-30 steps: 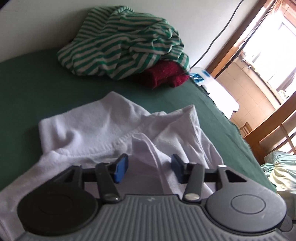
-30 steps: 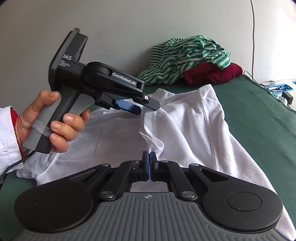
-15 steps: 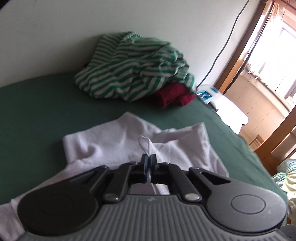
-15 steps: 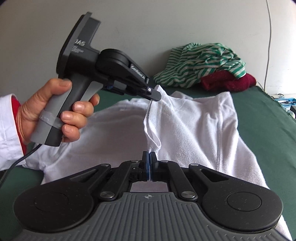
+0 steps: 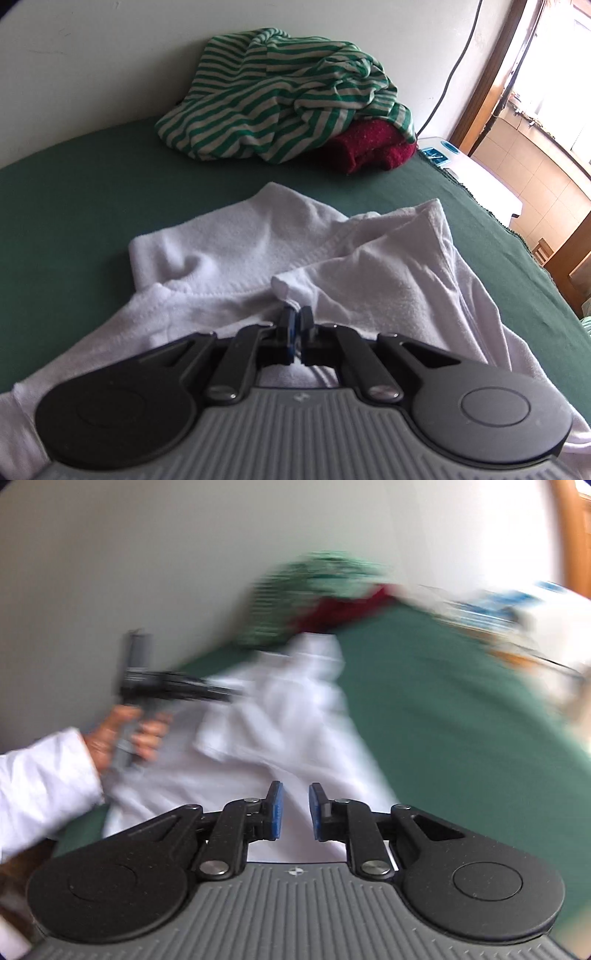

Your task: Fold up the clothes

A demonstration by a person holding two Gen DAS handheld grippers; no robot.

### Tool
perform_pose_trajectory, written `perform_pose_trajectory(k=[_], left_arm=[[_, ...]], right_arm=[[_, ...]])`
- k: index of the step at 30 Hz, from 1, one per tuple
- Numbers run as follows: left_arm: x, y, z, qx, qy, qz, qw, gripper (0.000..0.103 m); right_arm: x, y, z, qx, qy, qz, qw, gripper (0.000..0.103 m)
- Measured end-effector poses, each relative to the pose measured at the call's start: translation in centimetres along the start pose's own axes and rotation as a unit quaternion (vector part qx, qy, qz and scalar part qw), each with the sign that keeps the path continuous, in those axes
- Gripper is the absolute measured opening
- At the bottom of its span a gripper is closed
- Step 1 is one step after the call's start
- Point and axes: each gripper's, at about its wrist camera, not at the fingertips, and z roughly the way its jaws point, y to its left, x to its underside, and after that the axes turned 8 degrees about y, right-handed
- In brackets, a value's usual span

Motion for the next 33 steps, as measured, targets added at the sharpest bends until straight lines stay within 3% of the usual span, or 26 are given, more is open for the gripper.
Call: perform_pose_trajectory(k=[2,5,9,12,18,20,27,30,33], left_arm=[[0.0,0.1,0.0,0.002,0.000,-0.005,1.0000,0.000],[0.0,0.2,0.1,0.003,0.002,-0.024,0.9997,0.000],[-0.2,-0.3,0.2,-0.014,0.008,-0.030,0.9994,0.000],[-0.5,-1.2,0.2,-0.038,0.014,-0.020,0.9990,0.000],[-0.8,-2.6,0.6,-0.078,0.018,-0.019,0.9966,0.000],[-0.7,-2.8,0.6,-0.087,0.017,-0.022,0.9958,0.000],[-0.8,-4.2,0.8,-0.129,0.014,-0.025,0.9912,0.000],[-0.9,-4.7,0.9,-0.145,0.014,-0.030,0.9889,0.000],[-0.8,-5.1,1.0,-0.158,0.012,-0.035,0.9868,0.000]], right_arm=[[2.0,-3.8,-4.5,0.049,0.020,0.048,0.997,0.022],[4.7,-7.6,-7.8,0.058,0.067,0.094,0.992,0.026],[5.4,-7.3,-6.0,0.046,0.101,0.013,0.994,0.026],[5.6,-6.9,-4.0,0.046,0.129,-0.066,0.988,0.026],[8.4,-9.6,-1.9,0.017,0.187,-0.119,0.975,0.033],[8.7,-9.8,-1.6,0.020,0.182,-0.154,0.971,0.043],[8.0,-10.5,0.6,-0.026,0.184,-0.235,0.954,0.044],[7.9,-10.9,1.0,-0.053,0.171,-0.256,0.950,0.041],[8.6,-10.5,1.2,-0.054,0.169,-0.302,0.937,0.018]])
